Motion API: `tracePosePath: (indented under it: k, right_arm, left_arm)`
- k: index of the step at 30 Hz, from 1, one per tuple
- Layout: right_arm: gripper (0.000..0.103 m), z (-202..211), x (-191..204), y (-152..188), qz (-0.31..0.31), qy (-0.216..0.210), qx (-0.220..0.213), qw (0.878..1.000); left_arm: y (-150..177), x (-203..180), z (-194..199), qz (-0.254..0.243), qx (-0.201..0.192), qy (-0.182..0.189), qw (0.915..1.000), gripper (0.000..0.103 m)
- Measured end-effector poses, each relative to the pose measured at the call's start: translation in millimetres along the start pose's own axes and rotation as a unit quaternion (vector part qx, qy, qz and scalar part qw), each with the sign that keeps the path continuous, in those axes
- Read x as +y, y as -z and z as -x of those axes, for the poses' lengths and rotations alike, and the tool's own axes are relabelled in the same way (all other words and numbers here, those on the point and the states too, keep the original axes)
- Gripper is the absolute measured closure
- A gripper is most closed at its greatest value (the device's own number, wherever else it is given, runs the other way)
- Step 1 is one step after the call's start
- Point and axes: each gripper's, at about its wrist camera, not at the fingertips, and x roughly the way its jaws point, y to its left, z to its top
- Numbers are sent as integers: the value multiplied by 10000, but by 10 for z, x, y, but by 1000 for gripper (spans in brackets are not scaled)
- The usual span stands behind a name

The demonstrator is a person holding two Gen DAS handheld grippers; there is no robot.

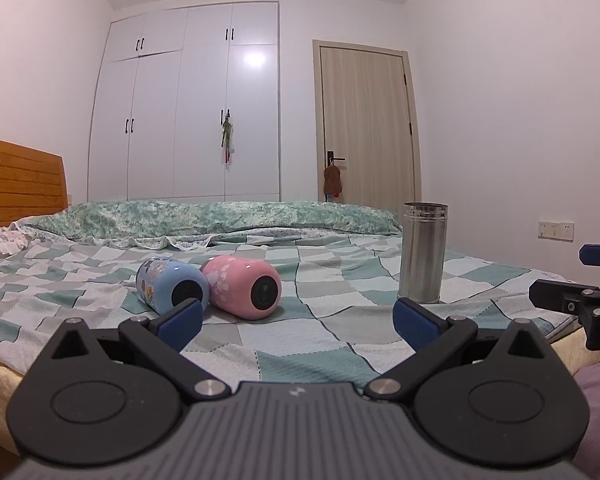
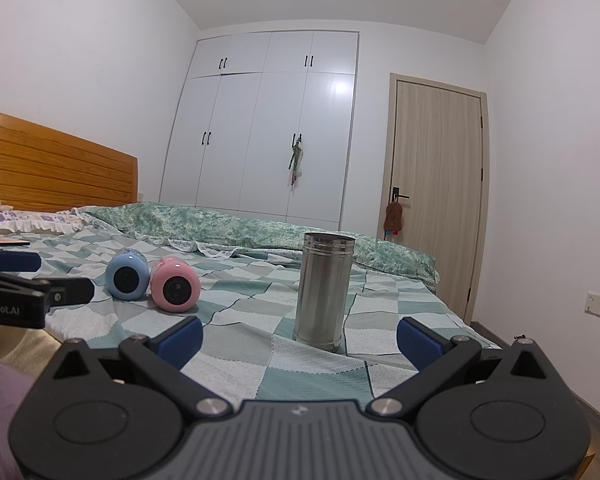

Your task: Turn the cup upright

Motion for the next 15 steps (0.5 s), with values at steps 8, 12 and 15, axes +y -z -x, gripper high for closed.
tracePosePath:
  k: [8,12,15]
  right_arm:
    - [0,0,1,1,2,1,-1,10000]
    - [0,-1,2,0,3,1,1,10000]
    - [0,-1,4,2,6,0,0,10000]
  left_arm:
    - [3,-3,19,7,-41,18,10000,0]
    - [4,8,29,28,-54,35,10000,0]
    - [4,16,22,42,-38,6,10000,0]
